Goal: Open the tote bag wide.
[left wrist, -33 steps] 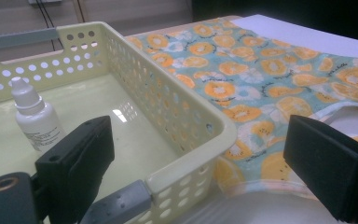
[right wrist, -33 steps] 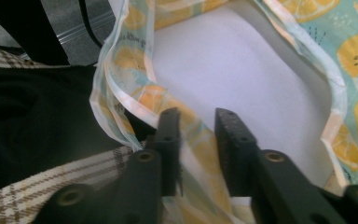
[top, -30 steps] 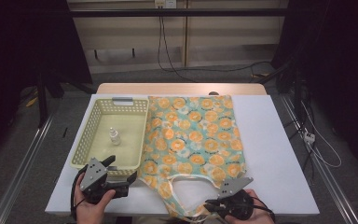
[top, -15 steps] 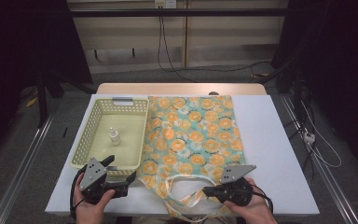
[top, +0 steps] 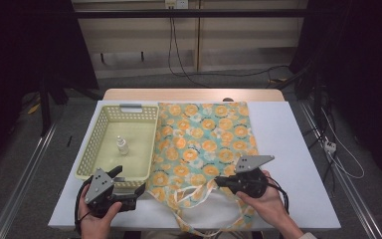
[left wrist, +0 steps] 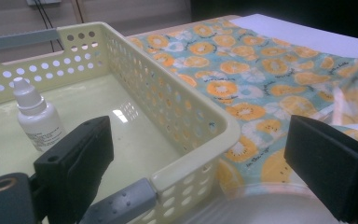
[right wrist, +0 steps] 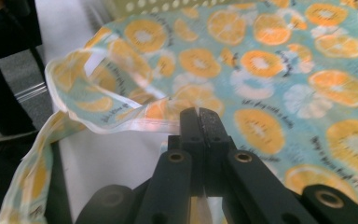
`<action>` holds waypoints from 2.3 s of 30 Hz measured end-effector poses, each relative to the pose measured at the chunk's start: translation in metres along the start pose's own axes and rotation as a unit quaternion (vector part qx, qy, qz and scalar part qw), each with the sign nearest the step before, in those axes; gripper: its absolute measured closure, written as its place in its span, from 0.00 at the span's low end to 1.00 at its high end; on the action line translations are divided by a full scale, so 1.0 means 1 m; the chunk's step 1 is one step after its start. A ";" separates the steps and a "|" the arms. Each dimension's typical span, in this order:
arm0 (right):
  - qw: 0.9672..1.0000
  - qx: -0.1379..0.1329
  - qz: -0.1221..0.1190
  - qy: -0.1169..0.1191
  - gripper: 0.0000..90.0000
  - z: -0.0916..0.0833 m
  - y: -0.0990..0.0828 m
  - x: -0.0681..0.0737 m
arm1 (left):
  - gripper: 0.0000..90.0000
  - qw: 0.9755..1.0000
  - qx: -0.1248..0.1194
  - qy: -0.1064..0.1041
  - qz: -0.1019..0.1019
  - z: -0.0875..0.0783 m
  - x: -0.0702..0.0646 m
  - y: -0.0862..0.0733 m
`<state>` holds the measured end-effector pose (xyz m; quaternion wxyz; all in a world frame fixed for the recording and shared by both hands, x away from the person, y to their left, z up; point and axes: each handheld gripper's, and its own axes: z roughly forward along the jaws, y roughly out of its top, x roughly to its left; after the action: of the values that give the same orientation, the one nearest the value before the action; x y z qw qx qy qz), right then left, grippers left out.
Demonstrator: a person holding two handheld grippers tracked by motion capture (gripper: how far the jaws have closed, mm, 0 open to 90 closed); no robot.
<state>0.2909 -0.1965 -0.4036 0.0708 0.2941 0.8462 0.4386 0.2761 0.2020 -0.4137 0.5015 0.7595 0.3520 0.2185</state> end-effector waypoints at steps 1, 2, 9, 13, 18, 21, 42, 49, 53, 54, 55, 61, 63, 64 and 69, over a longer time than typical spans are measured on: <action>1.000 0.000 0.000 0.000 1.00 0.000 0.000 0.000 | 0.09 1.000 0.000 0.000 0.000 0.000 0.000 0.000; 1.000 -0.006 0.005 -0.007 1.00 0.000 0.004 -0.007 | 0.09 1.000 -0.001 0.000 0.002 -0.001 0.000 0.000; 0.999 -0.027 0.017 -0.026 1.00 -0.002 0.016 -0.029 | 0.09 1.000 -0.001 0.000 0.002 0.000 0.000 0.000; 0.998 -0.033 0.028 -0.037 1.00 -0.001 0.021 -0.042 | 0.09 1.000 0.003 -0.002 0.006 0.002 0.000 0.000; 0.997 -0.040 0.041 -0.050 1.00 0.005 0.027 -0.058 | 0.09 1.000 0.002 -0.003 0.005 0.001 0.000 0.000; 0.997 -0.039 0.046 -0.054 1.00 0.010 0.030 -0.067 | 0.09 1.000 0.001 -0.005 0.004 0.001 0.001 0.000; 0.990 -0.005 0.089 -0.107 1.00 0.045 0.025 -0.120 | 0.09 1.000 0.004 -0.003 0.004 0.003 0.002 0.000; 0.991 0.007 0.085 -0.099 0.78 0.050 0.022 -0.117 | 0.09 1.000 0.003 -0.005 0.002 0.002 0.002 0.000; 0.989 0.003 0.103 -0.108 0.54 0.044 0.023 -0.117 | 0.09 1.000 0.003 -0.007 0.004 0.002 0.002 -0.001; 0.989 0.004 0.103 -0.106 0.50 0.042 0.023 -0.116 | 0.09 1.000 0.002 -0.007 0.005 0.002 0.002 -0.001; 0.989 0.006 0.102 -0.104 0.45 0.040 0.023 -0.115 | 0.09 1.000 0.002 -0.007 0.006 0.002 0.002 -0.001; 0.990 0.013 0.083 -0.110 0.26 0.032 0.020 -0.098 | 0.09 1.000 0.002 -0.009 0.006 0.002 0.002 -0.001; 0.991 0.015 0.083 -0.106 0.21 0.029 0.018 -0.094 | 0.09 1.000 0.003 -0.013 0.009 0.002 0.001 -0.001; 0.991 0.010 0.084 -0.103 0.20 0.027 0.018 -0.092 | 0.09 1.000 0.002 -0.014 0.010 0.002 0.001 -0.001; 0.994 0.006 0.060 -0.092 0.19 0.020 0.013 -0.072 | 0.09 1.000 0.002 -0.011 0.010 0.002 0.002 -0.001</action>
<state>0.3630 -0.2168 -0.4152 0.1201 0.3835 0.8195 0.4085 0.2786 0.2021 -0.4152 0.5014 0.7666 0.3393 0.2137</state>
